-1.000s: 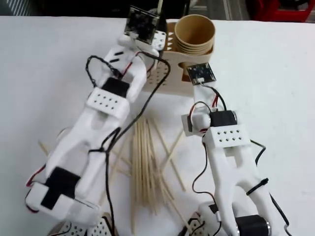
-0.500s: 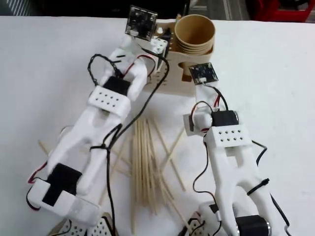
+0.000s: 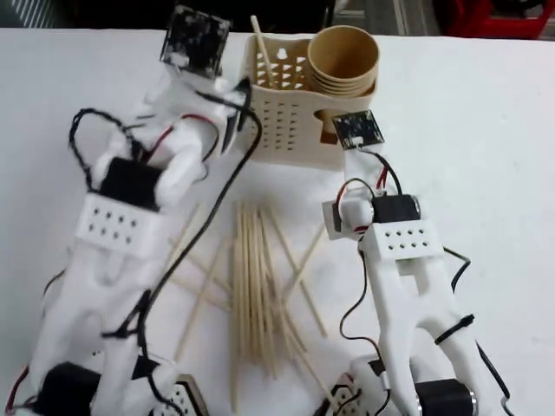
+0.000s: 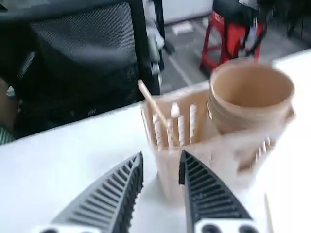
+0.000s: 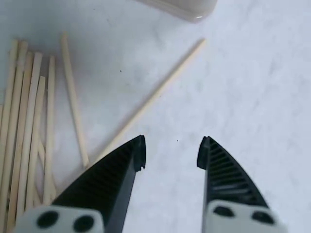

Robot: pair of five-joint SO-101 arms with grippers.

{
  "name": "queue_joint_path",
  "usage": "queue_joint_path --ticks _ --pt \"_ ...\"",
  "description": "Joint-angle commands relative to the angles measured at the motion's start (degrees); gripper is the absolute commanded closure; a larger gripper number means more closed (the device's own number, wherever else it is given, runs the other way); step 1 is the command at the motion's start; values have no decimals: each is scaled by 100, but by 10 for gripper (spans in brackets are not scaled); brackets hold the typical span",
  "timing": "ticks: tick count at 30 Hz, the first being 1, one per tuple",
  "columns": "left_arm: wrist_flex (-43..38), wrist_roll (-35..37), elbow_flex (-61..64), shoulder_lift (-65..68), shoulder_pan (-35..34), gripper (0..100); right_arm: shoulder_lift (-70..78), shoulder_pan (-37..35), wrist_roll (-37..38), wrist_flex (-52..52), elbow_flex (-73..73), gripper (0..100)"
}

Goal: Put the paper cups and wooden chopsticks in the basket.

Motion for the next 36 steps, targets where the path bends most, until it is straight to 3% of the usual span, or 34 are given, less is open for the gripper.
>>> queue_joint_path --ticks 1,7,13,25,30,36 --pt "1055 -308 -246 -681 -189 861 -127 57 9 -84 -35 812" --pt "1996 -765 -97 -778 -611 860 -110 31 9 -84 -35 812" --pt "2004 -1688 1143 -778 -681 860 -110 22 9 -84 -35 812" --pt "519 -1934 3235 -708 -1270 860 -110 22 9 -84 -35 812" --pt "545 -1934 3007 215 -1270 785 -110 22 9 -84 -35 812" --pt "545 -1934 2391 1552 -1288 803 -110 22 9 -84 -35 812"
